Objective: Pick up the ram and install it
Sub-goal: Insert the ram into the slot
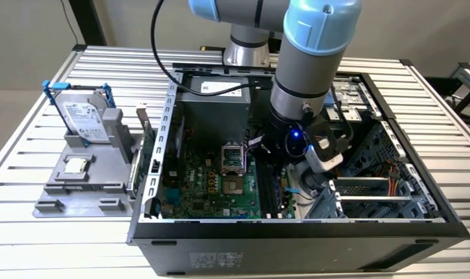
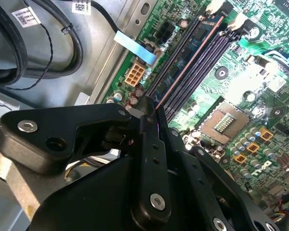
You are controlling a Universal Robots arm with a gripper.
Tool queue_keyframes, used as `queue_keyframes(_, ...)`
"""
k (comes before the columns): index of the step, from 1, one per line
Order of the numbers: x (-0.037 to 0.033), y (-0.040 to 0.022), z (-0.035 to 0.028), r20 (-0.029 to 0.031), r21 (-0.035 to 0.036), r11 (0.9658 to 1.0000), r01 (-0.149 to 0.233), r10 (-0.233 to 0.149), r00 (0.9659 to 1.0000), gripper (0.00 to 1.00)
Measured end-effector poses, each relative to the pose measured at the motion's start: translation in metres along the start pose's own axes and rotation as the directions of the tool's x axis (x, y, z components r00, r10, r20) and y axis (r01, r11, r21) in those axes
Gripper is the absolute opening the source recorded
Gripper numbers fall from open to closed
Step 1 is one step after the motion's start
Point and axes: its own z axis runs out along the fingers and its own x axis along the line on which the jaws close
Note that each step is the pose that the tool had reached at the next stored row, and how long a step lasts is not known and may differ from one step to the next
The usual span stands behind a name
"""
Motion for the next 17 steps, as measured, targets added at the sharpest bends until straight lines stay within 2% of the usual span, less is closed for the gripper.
queue_keyframes(8,0.0001,0.0000,0.0012,-0.0007,0.0009,1.0000,0.000,0.000,1.0000,0.00)
queue_keyframes(17,0.0003,0.0000,0.0081,-0.0036,0.0012,1.0000,0.000,0.000,1.0000,0.00)
